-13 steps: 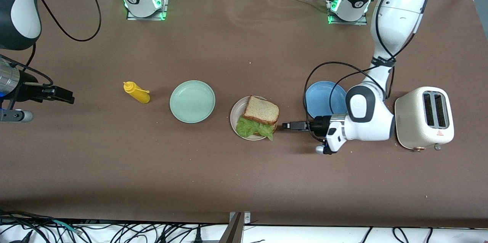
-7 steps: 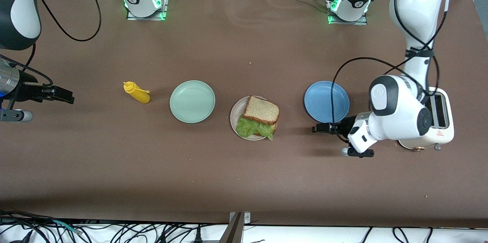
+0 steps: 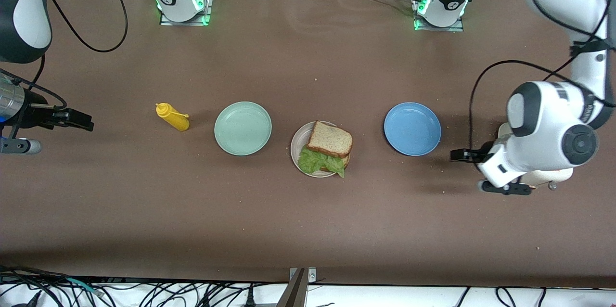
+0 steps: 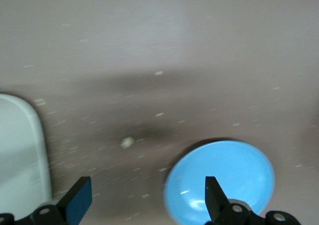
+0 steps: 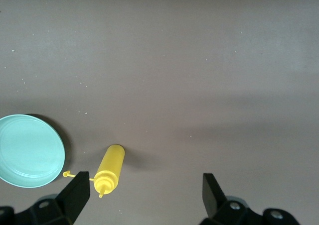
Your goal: Make sandwich in beige plate with both arms
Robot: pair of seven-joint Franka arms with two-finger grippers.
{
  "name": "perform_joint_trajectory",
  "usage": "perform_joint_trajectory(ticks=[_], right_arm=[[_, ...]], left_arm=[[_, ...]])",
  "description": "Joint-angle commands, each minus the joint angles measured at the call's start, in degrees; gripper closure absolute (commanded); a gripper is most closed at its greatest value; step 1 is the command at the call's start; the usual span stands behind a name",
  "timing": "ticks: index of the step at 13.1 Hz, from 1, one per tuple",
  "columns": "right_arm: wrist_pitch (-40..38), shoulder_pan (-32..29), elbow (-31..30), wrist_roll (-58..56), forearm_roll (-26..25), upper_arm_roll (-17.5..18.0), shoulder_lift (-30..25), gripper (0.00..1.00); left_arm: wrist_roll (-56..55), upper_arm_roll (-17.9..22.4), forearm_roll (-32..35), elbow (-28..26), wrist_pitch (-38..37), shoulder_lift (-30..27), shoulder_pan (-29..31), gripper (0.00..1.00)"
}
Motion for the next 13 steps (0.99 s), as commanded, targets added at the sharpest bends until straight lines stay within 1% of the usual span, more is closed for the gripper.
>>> perform_joint_trajectory(ticks=[1, 4, 6, 13], right_arm=[[0.3, -0.2, -1.9, -0.1, 0.4, 0.1, -1.8, 0.0], [0.3, -0.2, -1.9, -0.2, 0.4, 0.1, -1.8, 0.0], [0.3, -0.1, -1.9, -0.1, 0.4, 0.1, -1.8, 0.0], [0.4, -0.1, -1.9, -0.4, 0.5, 0.1, -1.6, 0.0]], left_arm=[[-0.1, -0.5, 5.0, -1.9, -4.1, -5.9, 2.0, 0.0], [-0.1, -0.5, 5.0, -1.8, -8.9, -10.4, 3.7, 0.0], [-0.2, -0.5, 4.9, -1.5, -11.1, -12.4, 4.1, 0.0], [-0.8, -0.3, 5.0, -0.9, -14.3, -16.2, 5.9, 0.0]])
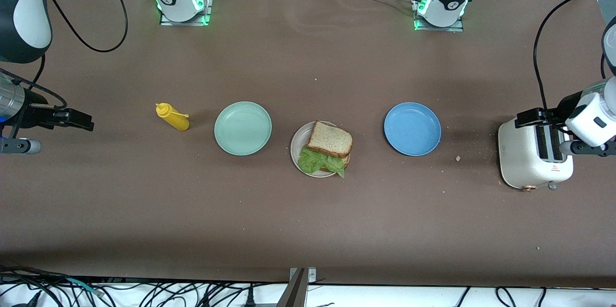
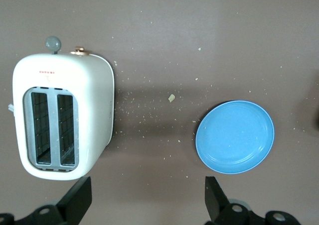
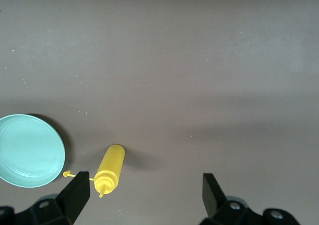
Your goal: Make sandwich in beige plate with both arms
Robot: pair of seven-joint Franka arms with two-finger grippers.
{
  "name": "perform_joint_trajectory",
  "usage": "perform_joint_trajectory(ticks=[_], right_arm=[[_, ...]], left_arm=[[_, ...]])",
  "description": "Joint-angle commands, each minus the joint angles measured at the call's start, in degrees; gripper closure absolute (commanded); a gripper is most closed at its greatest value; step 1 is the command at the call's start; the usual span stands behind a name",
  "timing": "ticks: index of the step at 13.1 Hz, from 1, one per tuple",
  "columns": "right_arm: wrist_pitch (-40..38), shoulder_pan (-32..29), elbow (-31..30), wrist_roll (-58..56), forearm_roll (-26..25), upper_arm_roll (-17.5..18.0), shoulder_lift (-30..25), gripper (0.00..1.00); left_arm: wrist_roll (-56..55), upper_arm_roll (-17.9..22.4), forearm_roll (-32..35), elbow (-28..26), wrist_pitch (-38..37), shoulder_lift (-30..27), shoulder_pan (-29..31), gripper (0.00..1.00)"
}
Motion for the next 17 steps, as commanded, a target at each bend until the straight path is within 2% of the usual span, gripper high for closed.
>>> perform_joint_trajectory(ticks=[1, 8, 17], right_arm=[[0.4, -0.1, -1.9, -0.4, 0.5, 0.1, -1.6, 0.0], [0.3, -0.1, -1.9, -0.6, 0.5, 0.1, -1.6, 0.0], [0.3, -0.1, -1.9, -0.8, 0.5, 0.0, -1.6, 0.0]], left_arm=[[-0.7, -0.4, 2.0, -0.8, -2.2, -2.5, 0.7, 0.0], [-0.4, -0.4, 4.1, -0.7, -5.6, -4.8, 1.6, 0.0], [-1.2, -1.4, 3.4, -0.5, -7.5, -6.4, 1.2, 0.0]])
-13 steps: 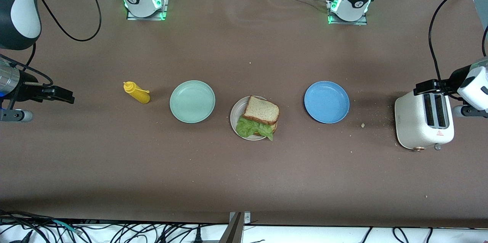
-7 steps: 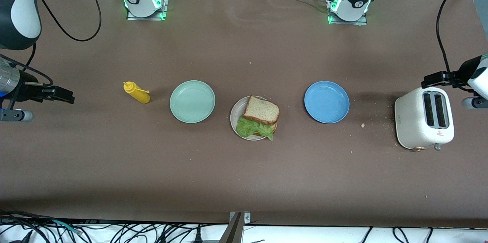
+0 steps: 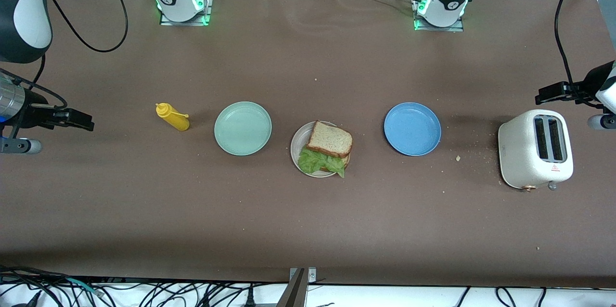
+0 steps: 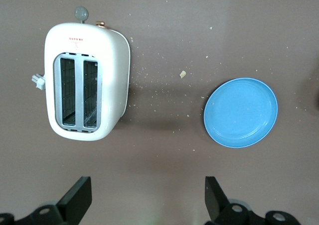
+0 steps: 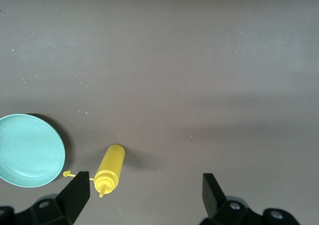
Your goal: Make sandwich in beige plate with both arms
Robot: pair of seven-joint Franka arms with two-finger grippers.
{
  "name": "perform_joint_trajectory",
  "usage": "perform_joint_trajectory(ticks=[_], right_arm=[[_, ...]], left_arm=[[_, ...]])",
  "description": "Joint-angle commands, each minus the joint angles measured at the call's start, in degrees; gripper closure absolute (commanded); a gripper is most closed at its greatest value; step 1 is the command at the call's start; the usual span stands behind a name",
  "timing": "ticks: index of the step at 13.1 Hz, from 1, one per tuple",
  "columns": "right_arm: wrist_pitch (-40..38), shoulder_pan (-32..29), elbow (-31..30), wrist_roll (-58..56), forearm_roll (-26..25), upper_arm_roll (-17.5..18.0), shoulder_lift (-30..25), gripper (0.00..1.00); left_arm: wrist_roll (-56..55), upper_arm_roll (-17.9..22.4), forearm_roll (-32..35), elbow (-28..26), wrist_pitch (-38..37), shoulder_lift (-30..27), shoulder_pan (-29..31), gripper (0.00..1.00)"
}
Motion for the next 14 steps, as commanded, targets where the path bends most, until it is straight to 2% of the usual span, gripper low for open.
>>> perform_joint_trajectory(ticks=[1, 4, 14], right_arm=[[0.3, -0.1, -1.9, -0.8, 0.5, 0.1, -1.7, 0.0], [0.2, -0.1, -1.9, -1.0, 0.5, 0.1, -1.7, 0.0], [0.3, 0.0, -1.8, -0.7, 0.5, 0.3, -1.7, 0.0]], left_arm=[[-1.5, -1.1, 1.4, -0.4, -0.7, -1.5, -0.5, 0.0], [-2.6, -2.7, 1.6, 0.3, -0.7, -4.0, 0.1, 0.0], [-2.6, -2.6, 1.8, -1.7, -3.2, -7.8, -2.1, 0.0]])
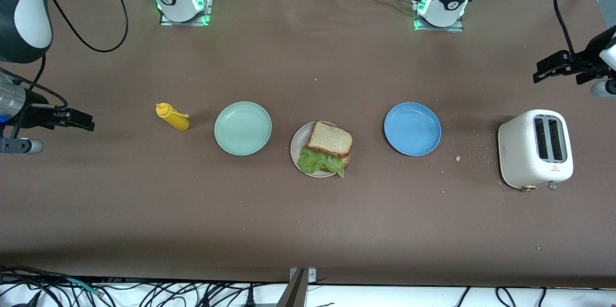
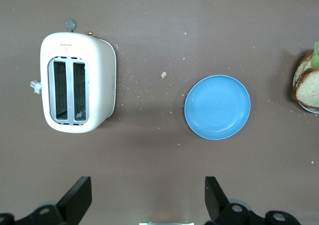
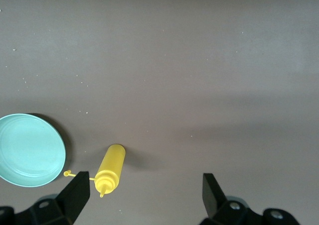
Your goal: Make sandwich in beige plate with both arms
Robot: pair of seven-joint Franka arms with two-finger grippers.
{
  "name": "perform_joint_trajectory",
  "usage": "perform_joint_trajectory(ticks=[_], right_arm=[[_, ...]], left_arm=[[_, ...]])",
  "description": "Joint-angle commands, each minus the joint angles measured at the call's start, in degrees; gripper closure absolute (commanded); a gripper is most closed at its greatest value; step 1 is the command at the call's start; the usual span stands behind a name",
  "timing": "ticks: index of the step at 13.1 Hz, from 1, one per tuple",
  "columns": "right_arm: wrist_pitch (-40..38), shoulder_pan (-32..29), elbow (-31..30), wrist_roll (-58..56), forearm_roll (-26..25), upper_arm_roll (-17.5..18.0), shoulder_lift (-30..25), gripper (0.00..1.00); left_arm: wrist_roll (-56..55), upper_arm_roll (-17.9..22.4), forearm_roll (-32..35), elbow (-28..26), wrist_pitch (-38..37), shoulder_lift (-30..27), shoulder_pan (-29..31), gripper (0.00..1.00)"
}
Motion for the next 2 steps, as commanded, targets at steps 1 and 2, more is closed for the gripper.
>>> perform_joint_trajectory(ticks=[1, 2], right_arm=[[0.3, -0.1, -1.8, -0.4, 0.5, 0.2, -1.7, 0.0], [0.3, -0.1, -1.8, -0.6, 0.5, 0.2, -1.7, 0.0]], left_arm=[[-0.7, -0.2, 1.8, -1.8, -0.3, -1.2, -0.1, 0.0], [-0.6, -0.4, 1.4, -1.5, -0.4, -1.1, 0.7, 0.0]])
